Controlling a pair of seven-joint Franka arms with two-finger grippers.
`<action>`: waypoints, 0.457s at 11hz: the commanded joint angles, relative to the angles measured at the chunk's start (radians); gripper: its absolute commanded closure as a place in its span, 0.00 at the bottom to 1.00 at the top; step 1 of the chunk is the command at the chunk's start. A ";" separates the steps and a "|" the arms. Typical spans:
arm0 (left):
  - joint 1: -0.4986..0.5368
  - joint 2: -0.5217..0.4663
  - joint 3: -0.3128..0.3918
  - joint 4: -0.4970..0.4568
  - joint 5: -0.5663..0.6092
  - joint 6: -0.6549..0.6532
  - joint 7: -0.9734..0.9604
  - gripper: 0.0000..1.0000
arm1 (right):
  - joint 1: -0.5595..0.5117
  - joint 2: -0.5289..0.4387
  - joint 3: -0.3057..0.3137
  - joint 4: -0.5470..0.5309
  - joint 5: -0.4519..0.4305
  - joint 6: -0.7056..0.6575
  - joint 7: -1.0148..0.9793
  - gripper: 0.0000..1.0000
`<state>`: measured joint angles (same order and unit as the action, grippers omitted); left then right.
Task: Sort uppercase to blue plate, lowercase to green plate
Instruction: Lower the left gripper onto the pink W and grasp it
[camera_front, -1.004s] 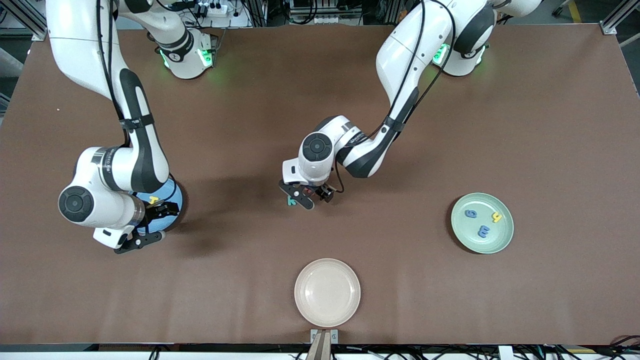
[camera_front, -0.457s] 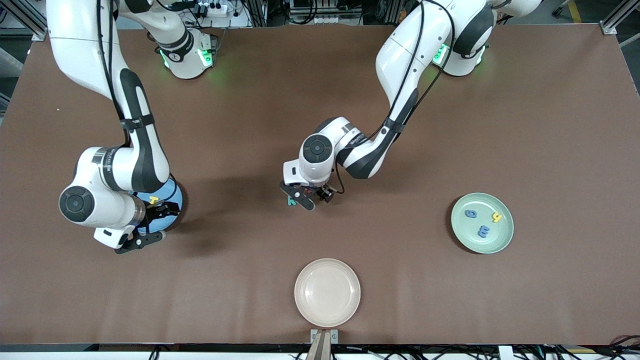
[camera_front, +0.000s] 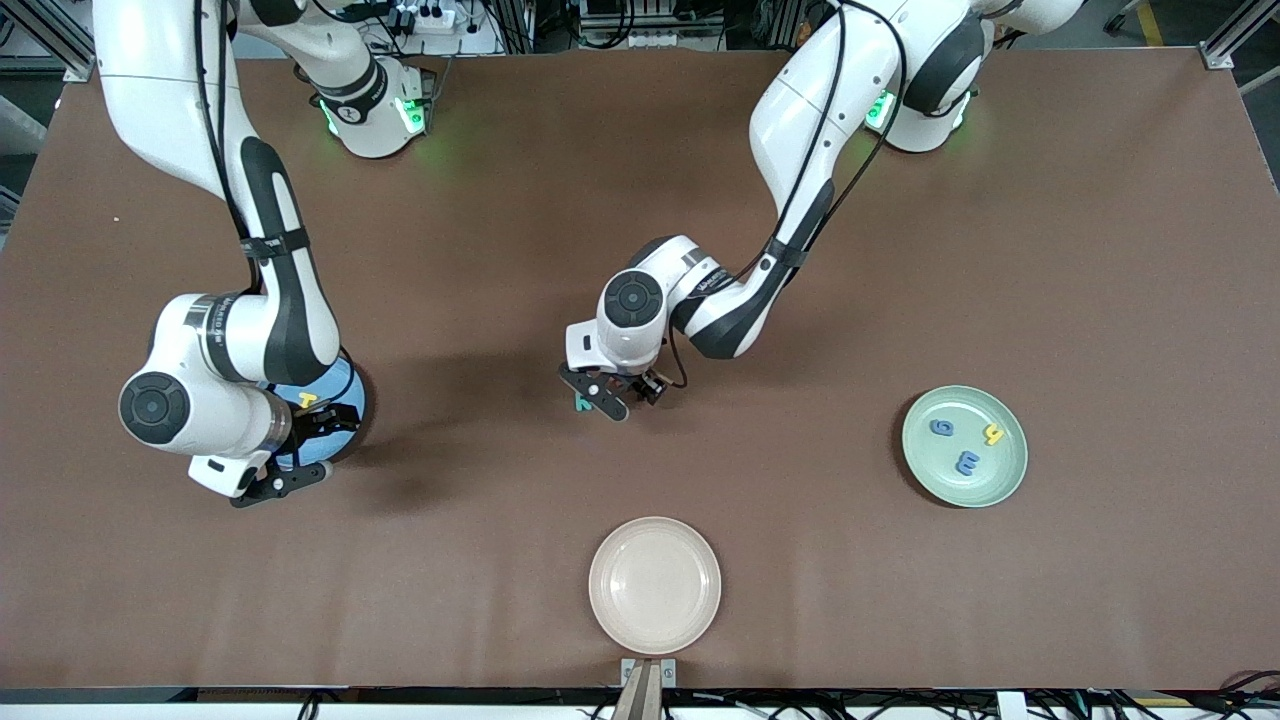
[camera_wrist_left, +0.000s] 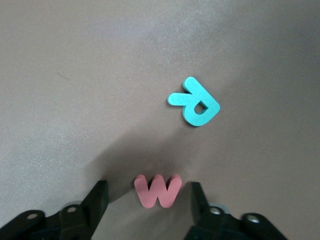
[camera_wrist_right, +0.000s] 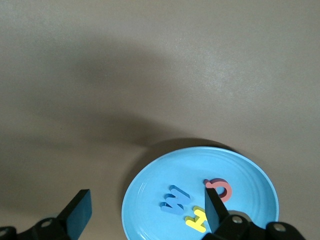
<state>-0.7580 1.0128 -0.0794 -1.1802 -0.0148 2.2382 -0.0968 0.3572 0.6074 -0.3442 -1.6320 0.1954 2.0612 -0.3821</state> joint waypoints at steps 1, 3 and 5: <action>-0.009 0.018 0.012 0.034 -0.024 -0.019 0.026 0.33 | -0.003 -0.011 0.004 -0.006 0.004 0.000 -0.012 0.00; -0.009 0.020 0.012 0.034 -0.024 -0.017 0.028 0.40 | -0.003 -0.011 0.004 -0.006 0.004 0.002 -0.012 0.00; -0.009 0.020 0.012 0.034 -0.024 -0.019 0.028 0.51 | -0.003 -0.011 0.004 -0.006 0.004 0.003 -0.012 0.00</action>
<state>-0.7580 1.0130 -0.0773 -1.1762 -0.0147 2.2361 -0.0967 0.3573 0.6074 -0.3442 -1.6320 0.1954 2.0613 -0.3822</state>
